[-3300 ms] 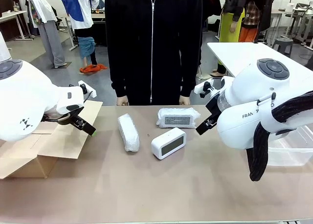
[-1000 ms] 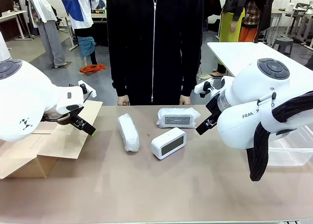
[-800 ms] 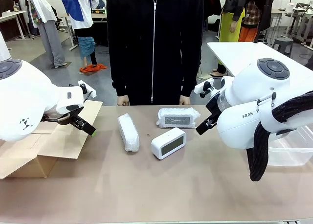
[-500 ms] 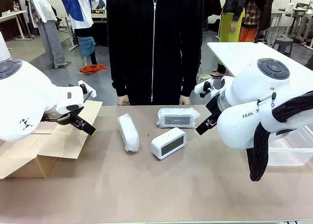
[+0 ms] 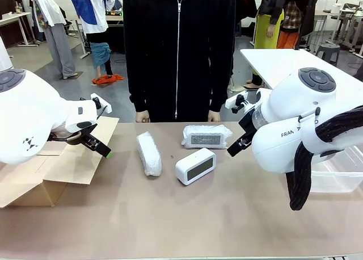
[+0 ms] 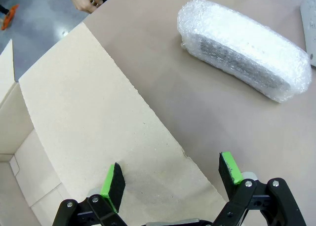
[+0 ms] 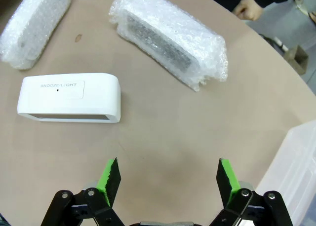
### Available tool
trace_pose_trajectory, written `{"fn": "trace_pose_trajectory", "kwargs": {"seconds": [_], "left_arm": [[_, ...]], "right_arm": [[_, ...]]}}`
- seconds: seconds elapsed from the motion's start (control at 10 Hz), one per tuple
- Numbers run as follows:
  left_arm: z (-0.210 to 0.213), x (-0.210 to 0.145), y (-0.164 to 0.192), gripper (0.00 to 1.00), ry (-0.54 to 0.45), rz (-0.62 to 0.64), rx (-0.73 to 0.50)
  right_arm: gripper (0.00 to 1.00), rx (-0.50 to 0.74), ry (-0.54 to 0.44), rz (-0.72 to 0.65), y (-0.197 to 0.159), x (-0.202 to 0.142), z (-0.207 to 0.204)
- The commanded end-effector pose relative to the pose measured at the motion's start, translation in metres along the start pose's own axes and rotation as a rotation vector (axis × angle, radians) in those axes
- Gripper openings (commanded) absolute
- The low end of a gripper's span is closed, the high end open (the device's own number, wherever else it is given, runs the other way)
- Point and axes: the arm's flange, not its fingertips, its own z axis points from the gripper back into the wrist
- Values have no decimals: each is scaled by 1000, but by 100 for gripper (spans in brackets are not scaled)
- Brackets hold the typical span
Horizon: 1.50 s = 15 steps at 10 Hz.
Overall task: Separate and place wrapped and unwrapped clocks.
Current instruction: Pick up the Digital clock indicated by the person.
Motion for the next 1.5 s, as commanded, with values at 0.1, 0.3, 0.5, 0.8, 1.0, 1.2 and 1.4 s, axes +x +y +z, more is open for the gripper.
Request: {"fn": "trace_pose_trajectory", "kwargs": {"seconds": [0.1, 0.3, 0.5, 0.8, 1.0, 1.2, 1.4], "left_arm": [[0, 0, 1, 100, 0, 2, -1], [0, 0, 1, 100, 0, 2, -1], [0, 0, 1, 100, 0, 2, -1], [0, 0, 1, 100, 0, 2, -1], [0, 0, 1, 100, 0, 2, -1], [0, 0, 1, 100, 0, 2, -1], [0, 0, 1, 100, 0, 2, -1]], "right_arm": [[100, 0, 0, -1, 0, 0, 0], [100, 0, 0, -1, 0, 0, 0], [100, 0, 0, -1, 0, 0, 0], [100, 0, 0, -1, 0, 0, 0], [100, 0, 0, -1, 0, 0, 0], [100, 0, 0, -1, 0, 0, 0], [100, 0, 0, -1, 0, 0, 0]]}}
